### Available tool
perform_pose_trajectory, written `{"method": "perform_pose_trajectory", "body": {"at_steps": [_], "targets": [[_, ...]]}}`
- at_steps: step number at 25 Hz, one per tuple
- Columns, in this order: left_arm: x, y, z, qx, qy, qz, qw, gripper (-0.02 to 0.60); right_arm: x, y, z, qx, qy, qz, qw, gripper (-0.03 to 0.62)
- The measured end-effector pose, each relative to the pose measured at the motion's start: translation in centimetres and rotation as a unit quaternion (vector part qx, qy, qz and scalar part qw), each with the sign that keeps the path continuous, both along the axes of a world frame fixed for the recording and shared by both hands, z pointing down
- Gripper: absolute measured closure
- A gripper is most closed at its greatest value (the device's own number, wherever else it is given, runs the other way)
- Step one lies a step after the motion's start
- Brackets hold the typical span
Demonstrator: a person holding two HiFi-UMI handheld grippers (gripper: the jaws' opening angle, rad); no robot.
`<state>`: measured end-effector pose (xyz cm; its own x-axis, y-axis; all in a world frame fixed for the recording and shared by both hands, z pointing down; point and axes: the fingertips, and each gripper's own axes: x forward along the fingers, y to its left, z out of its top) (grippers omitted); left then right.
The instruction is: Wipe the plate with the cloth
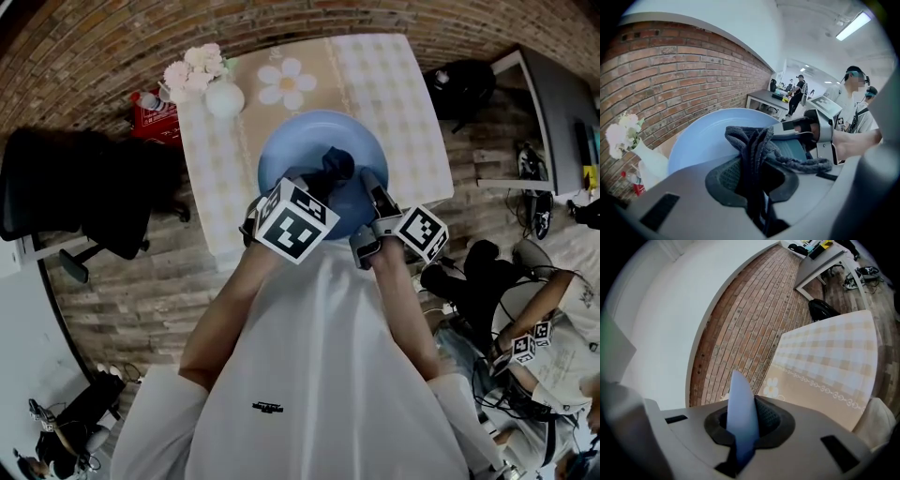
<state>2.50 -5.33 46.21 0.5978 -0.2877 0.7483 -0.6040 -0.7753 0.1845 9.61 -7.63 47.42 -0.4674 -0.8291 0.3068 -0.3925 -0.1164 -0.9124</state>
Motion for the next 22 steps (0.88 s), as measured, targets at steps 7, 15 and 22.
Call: {"method": "perform_pose_trajectory", "body": {"at_steps": [7,15,22], "targets": [[-1.7,-1.5,-0.5,0.009,0.019,-0.04,0.999,0.52,3.2,-1.0,-0.8,0.019,0.059,0.022,0.998,0.536],[-3.3,-3.5,-1.8,0.028,0.042,-0.074,0.996,0.52,7.0,-1.4,-2.9,0.066,0.253,0.01,0.965,0.536],[-4.2,-4.9,-2.9,0.047,0.064,-0.105,0.9913,0.52,8.2,-1.5,-3.7,0.082,0.331,0.016,0.94,0.536]]}}
